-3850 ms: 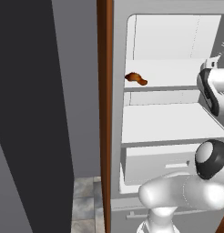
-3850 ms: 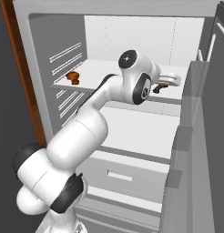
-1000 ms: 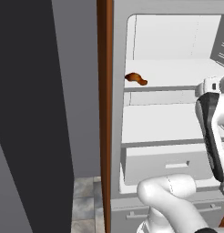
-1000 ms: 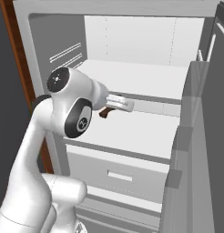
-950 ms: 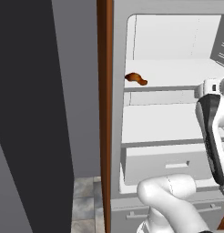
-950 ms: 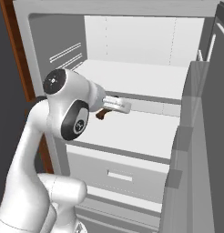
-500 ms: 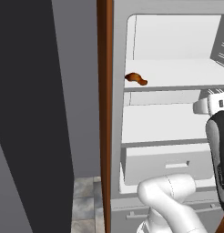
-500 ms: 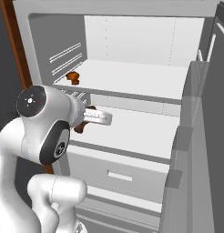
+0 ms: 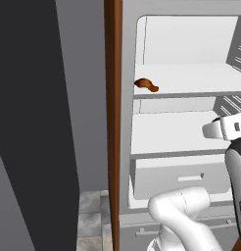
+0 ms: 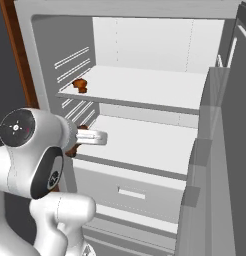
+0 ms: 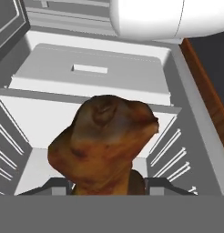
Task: Gather the bell pepper and corn from the fridge and place them on a tray on the dining counter. Then gather the chicken drumsticks from the fridge and place them on the other tray.
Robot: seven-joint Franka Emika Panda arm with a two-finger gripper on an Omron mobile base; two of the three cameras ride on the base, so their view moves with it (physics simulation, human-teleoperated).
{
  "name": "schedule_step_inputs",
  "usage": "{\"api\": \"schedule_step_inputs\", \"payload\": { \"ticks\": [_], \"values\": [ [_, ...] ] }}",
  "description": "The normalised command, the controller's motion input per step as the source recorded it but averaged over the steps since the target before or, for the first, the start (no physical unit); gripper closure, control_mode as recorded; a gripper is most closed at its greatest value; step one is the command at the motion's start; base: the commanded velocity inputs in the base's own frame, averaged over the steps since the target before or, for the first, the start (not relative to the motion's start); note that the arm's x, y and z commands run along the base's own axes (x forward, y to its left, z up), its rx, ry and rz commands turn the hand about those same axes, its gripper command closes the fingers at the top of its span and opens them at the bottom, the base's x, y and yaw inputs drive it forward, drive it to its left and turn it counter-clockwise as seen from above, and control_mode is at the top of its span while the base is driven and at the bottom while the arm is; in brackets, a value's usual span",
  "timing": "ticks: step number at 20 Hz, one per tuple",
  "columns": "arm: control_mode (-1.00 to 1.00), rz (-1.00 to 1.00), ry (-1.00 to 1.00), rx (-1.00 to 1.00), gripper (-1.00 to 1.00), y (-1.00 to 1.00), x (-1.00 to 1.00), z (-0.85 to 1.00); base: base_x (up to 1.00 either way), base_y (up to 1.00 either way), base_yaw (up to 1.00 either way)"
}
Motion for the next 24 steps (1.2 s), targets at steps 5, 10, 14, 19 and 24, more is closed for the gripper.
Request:
{"api": "schedule_step_inputs", "payload": {
  "ticks": [5,10,14,19,24],
  "values": [
    [1.00,0.00,0.00,0.00,1.00,0.00,0.00,0.00,-0.02,0.00,0.00],
    [1.00,0.00,0.00,0.00,1.00,0.00,0.00,0.00,-0.87,0.00,0.00],
    [1.00,0.00,0.00,0.00,1.00,0.00,0.00,0.00,-1.00,0.00,0.00],
    [1.00,0.00,0.00,0.00,1.00,0.00,0.00,0.00,-1.00,0.00,-0.03],
    [1.00,0.00,0.00,0.00,1.00,0.00,0.00,0.00,-1.00,0.00,-0.28]
  ]
}}
